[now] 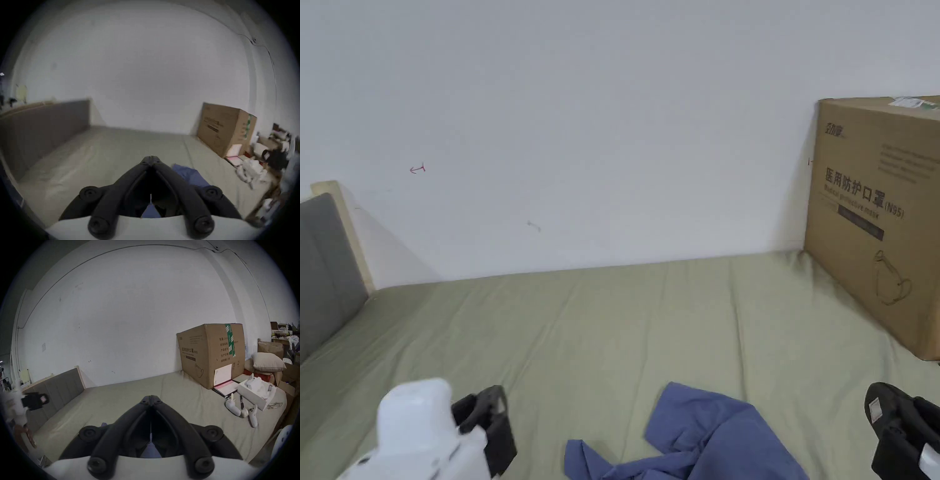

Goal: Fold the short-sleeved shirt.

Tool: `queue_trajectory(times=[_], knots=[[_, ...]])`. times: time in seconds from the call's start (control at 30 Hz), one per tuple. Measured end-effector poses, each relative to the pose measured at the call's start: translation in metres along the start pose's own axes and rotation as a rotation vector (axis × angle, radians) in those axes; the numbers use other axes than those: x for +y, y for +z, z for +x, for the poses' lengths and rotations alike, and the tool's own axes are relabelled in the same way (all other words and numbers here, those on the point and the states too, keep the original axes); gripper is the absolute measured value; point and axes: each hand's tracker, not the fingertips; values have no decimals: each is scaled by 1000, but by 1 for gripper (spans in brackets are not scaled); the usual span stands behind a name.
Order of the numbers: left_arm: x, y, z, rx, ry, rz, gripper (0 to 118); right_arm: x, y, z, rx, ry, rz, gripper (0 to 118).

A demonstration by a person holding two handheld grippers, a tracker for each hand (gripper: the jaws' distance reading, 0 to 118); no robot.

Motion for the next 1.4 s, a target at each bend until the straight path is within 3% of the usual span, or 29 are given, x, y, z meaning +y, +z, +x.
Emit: queue_trajectory(times=[0.07,0.13,0.27,0.3,0.37,0.4,0.6,0.73,0.77,0.83,0.87,0.9,0.97,1.07,1.1,1.17,1.2,1.27,1.4], knots=[[13,-75,-14,-118,49,-308,0,-2,-10,3,-2,8,-27,0],[2,-144,-21,-136,33,-522,0,-5,-19,6,0,17,-51,0],[-44,-236,-23,-53,-37,-725,3,-14,-41,12,-6,33,-95,0],[-53,-253,-25,-64,-19,-765,28,-17,-46,13,-10,38,-108,0],[-75,-282,-28,-35,-8,-817,104,-22,-58,17,-16,45,-136,0],[-86,-292,-30,-20,2,-843,118,-24,-63,18,-19,46,-151,0],[-128,-337,-45,12,114,-890,118,-41,-86,24,-23,38,-223,0],[-133,-305,-8,54,-125,-793,110,-50,-100,25,-16,39,-259,0],[-132,-288,0,52,-184,-727,96,-51,-105,26,-15,38,-264,0],[-131,-260,9,-7,-197,-668,46,-50,-117,27,-13,53,-272,0],[-133,-251,8,18,-237,-664,27,-48,-126,27,-6,80,-285,0],[-131,-244,1,-72,-192,-690,4,-46,-136,27,5,105,-300,0],[-122,-220,-10,-77,-124,-606,4,-39,-164,33,79,54,-361,0],[-101,-179,-27,-46,-124,-440,4,-37,-221,42,171,-59,-502,0],[-94,-167,-31,-42,-126,-400,4,-40,-243,45,181,-77,-583,16],[-82,-145,-39,-26,-143,-343,4,-56,-297,48,147,-85,-795,91],[-78,-139,-42,-27,-148,-334,4,-68,-318,47,126,-61,-890,112],[-71,-128,-48,-15,-166,-339,4,-97,-355,50,116,-70,-1009,112],[-67,-116,-64,13,-164,-339,4,-142,-388,51,-72,145,-1120,107]])
